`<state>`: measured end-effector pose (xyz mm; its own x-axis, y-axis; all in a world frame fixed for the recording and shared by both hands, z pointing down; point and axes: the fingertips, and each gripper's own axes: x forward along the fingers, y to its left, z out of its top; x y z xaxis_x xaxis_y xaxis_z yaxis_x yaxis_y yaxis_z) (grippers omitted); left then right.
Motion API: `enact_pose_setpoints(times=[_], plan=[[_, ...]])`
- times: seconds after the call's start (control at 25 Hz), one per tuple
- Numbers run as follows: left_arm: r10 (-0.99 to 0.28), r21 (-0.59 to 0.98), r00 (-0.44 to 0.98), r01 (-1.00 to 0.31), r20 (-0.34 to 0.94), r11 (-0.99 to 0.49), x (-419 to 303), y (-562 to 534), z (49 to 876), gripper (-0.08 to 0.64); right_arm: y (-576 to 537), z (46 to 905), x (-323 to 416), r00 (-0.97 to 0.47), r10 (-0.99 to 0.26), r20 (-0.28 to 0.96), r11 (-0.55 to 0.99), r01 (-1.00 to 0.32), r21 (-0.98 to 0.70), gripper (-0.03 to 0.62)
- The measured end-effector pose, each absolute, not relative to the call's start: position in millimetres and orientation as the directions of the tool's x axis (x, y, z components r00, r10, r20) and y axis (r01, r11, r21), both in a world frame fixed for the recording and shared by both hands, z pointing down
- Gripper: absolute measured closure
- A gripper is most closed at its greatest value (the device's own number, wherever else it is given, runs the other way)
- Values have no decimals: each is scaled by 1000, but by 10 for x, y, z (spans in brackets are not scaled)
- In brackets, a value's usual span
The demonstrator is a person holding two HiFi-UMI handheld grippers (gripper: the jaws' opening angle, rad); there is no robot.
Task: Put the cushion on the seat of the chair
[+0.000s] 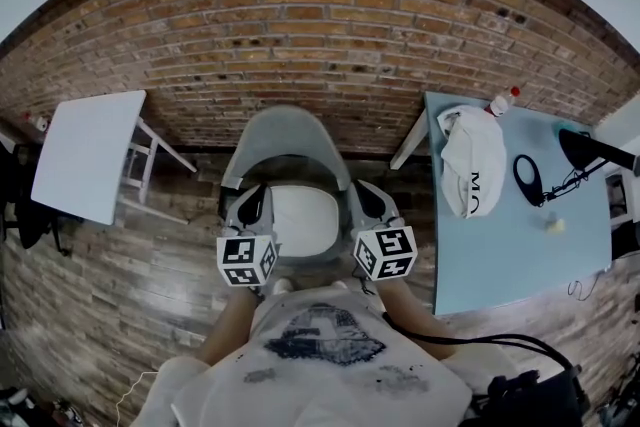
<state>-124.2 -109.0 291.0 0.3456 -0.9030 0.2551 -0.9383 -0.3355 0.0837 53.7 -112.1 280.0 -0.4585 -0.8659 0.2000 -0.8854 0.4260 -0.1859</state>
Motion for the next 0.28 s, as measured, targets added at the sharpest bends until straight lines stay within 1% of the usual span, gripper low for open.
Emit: enact_pose_setpoints(times=[0.28], plan=[[-901, 87, 340, -941, 269, -328, -1279, -1117, 2975, 568, -1166, 2814, 497, -465, -862, 202, 433, -882, -185, 594]])
